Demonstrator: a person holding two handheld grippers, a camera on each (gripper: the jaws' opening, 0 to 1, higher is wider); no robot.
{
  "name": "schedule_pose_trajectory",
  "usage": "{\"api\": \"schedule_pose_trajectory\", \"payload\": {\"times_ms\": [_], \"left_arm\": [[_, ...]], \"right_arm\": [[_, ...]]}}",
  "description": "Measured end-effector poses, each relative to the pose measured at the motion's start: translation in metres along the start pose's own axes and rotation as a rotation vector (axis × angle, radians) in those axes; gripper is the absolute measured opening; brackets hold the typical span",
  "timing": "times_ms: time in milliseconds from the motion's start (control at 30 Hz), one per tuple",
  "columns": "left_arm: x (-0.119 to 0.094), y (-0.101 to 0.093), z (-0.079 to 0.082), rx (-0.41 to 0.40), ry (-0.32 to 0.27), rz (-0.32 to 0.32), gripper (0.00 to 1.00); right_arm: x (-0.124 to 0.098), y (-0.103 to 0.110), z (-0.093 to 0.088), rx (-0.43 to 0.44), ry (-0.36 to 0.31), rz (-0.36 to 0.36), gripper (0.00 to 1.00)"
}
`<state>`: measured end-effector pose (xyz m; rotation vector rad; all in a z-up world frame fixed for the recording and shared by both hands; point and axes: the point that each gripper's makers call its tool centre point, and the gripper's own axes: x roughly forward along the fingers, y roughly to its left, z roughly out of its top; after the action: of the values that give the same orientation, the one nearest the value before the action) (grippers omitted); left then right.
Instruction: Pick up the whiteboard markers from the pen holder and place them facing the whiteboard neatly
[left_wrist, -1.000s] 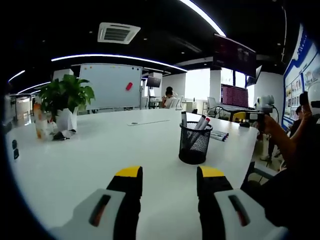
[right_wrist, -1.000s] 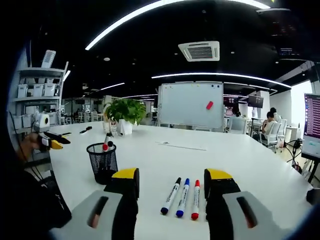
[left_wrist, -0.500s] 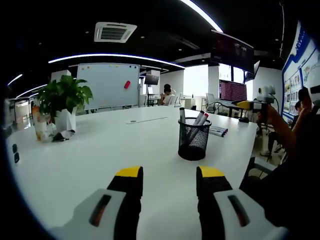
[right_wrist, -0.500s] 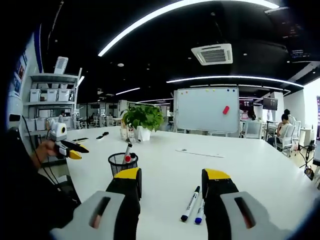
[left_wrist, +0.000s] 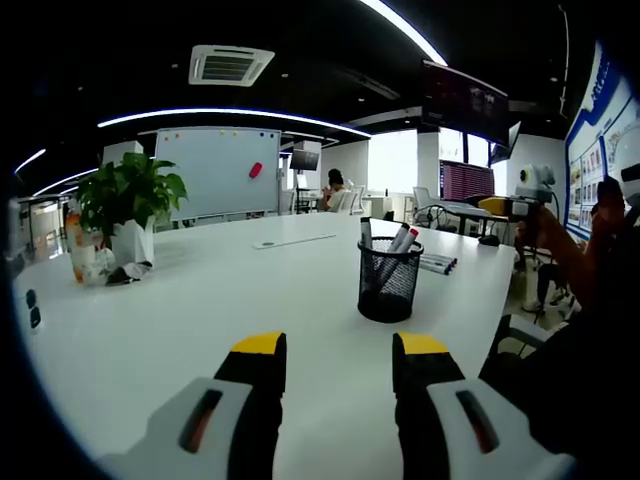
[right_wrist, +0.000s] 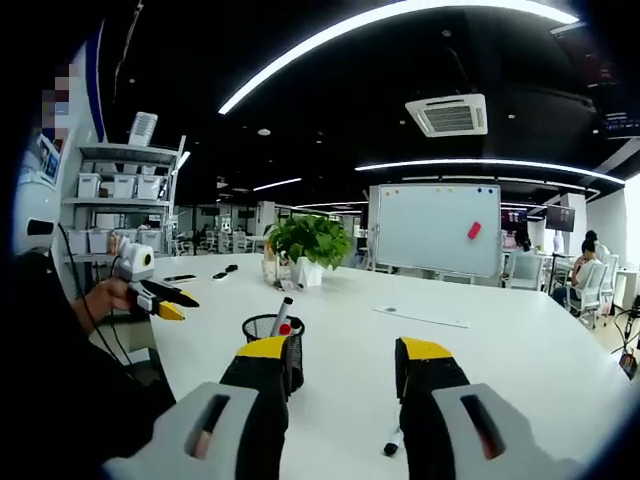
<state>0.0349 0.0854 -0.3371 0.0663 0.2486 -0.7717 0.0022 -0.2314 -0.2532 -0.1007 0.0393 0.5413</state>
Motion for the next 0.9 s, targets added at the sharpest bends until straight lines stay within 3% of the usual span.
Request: {"api": "schedule_pose_trajectory", "payload": {"times_ms": [133,467,900], "left_arm": [[0.000,-0.001,0.000,0.006,0.003,-0.004,0.44],[-0.001,0.003,-0.002,0.011,0.007,0.008,0.44],[0.001,0.001,-0.003,0.013,0.006,0.003,0.44]], "right_arm": [[0.007,0.010,0.003,-0.037,0.004,0.026,0.38],[0.023,0.033,0.002,-0.023,0.029,0.130,0.34],[0.025,0.035,0.011,-0.073,0.025,0.144,0.34]]}}
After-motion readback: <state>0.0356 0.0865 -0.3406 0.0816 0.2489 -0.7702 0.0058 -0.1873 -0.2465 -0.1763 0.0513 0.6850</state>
